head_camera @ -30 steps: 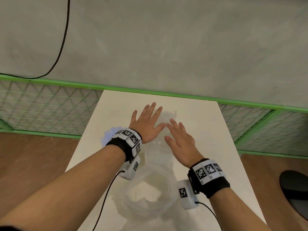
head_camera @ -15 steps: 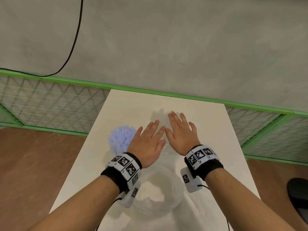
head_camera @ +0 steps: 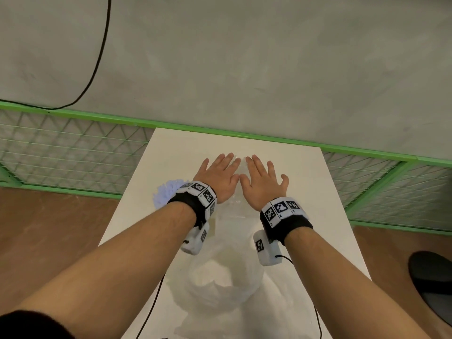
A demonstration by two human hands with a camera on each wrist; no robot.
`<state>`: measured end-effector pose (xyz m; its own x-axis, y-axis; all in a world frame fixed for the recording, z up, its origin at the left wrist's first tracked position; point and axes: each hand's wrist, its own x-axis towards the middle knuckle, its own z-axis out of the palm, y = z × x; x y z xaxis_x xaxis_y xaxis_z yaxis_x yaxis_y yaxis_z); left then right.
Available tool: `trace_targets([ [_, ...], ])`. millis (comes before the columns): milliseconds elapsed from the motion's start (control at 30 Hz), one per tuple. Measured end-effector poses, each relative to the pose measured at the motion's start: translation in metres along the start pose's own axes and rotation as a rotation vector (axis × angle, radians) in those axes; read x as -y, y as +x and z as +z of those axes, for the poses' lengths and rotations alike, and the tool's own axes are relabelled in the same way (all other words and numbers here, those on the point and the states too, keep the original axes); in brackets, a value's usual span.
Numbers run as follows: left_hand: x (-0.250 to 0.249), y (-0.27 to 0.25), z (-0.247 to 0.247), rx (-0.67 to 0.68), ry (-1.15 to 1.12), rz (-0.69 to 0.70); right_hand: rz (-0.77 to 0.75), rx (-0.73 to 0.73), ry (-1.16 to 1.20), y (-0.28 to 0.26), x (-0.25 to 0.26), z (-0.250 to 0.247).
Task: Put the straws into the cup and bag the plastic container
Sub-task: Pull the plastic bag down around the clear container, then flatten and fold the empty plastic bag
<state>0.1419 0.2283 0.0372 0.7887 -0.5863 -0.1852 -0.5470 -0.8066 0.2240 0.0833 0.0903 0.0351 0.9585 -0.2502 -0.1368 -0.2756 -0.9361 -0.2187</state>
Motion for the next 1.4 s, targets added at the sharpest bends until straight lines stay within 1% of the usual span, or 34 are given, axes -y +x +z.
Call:
trace_targets([
  [67,0.0,-0.004,-0.008,0.018,-0.011,-0.001,-0.01,0.045,0.063,-0.001,-0.001,-0.007],
  [100,0.0,-0.01,-0.013,-0.017,-0.041,0.004,-0.024,0.019,0.13,-0.004,-0.002,-0.012],
  [133,0.0,-0.018,-0.017,-0.088,-0.086,0.015,-0.038,-0.057,0.211,-0.009,-0.004,-0.016],
  [233,0.002,-0.064,-0.025,-0.375,-0.259,0.043,-0.07,-0.427,0.467,-0.036,-0.019,-0.026],
  [267,0.004,-0.085,-0.026,-0.434,-0.31,0.055,-0.074,-0.506,0.537,-0.047,-0.025,-0.027],
  [300,0.007,-0.105,-0.023,-0.445,-0.352,0.055,-0.063,-0.538,0.593,-0.059,-0.032,-0.027],
  [333,0.01,-0.126,-0.017,-0.426,-0.384,0.047,-0.035,-0.519,0.63,-0.071,-0.04,-0.024],
  [367,0.013,-0.146,-0.007,-0.397,-0.403,0.03,0.003,-0.454,0.644,-0.083,-0.048,-0.018],
  [400,0.017,-0.162,0.006,-0.374,-0.406,0.006,0.042,-0.36,0.635,-0.094,-0.055,-0.01],
  [467,0.024,-0.182,0.037,-0.309,-0.406,-0.068,0.113,-0.128,0.581,-0.113,-0.066,0.014],
  [533,0.029,-0.188,0.066,-0.159,-0.447,-0.151,0.172,0.138,0.581,-0.126,-0.071,0.038],
  [567,0.031,-0.186,0.077,-0.08,-0.474,-0.193,0.197,0.271,0.616,-0.131,-0.071,0.048],
  [600,0.031,-0.184,0.085,-0.008,-0.493,-0.222,0.219,0.376,0.669,-0.134,-0.069,0.056],
  [633,0.033,-0.182,0.091,0.044,-0.51,-0.237,0.23,0.439,0.721,-0.136,-0.067,0.061],
  [667,0.034,-0.179,0.095,0.06,-0.537,-0.248,0.226,0.454,0.762,-0.138,-0.064,0.064],
  [700,0.035,-0.177,0.097,0.053,-0.566,-0.258,0.215,0.436,0.789,-0.139,-0.061,0.066],
  [800,0.037,-0.174,0.093,0.019,-0.628,-0.245,0.175,0.323,0.775,-0.141,-0.048,0.064],
  [867,0.037,-0.175,0.084,0.003,-0.649,-0.233,0.13,0.175,0.637,-0.143,-0.037,0.06],
  [933,0.036,-0.177,0.073,-0.015,-0.649,-0.204,0.105,0.003,0.413,-0.146,-0.027,0.054],
  [1000,0.036,-0.181,0.061,-0.021,-0.648,-0.17,0.116,-0.108,0.207,-0.149,-0.016,0.046],
  [1067,0.036,-0.188,0.05,-0.021,-0.631,-0.136,0.172,-0.167,0.097,-0.154,-0.007,0.036],
  [1133,0.039,-0.194,0.04,-0.042,-0.591,-0.088,0.264,-0.21,0.04,-0.159,0.0,0.025],
  [1200,0.04,-0.199,0.032,-0.07,-0.529,-0.043,0.307,-0.234,0.002,-0.163,0.004,0.015],
  [1233,0.041,-0.201,0.029,-0.082,-0.492,-0.025,0.303,-0.22,0.027,-0.164,0.005,0.009],
  [1267,0.042,-0.201,0.026,-0.093,-0.463,-0.015,0.276,-0.19,0.117,-0.165,0.005,0.003],
  [1333,0.043,-0.201,0.018,-0.118,-0.433,-0.014,0.207,-0.078,0.438,-0.167,0.004,-0.009],
  [1400,0.045,-0.2,0.012,-0.147,-0.443,-0.003,0.18,0.07,0.824,-0.174,0.006,-0.024],
])
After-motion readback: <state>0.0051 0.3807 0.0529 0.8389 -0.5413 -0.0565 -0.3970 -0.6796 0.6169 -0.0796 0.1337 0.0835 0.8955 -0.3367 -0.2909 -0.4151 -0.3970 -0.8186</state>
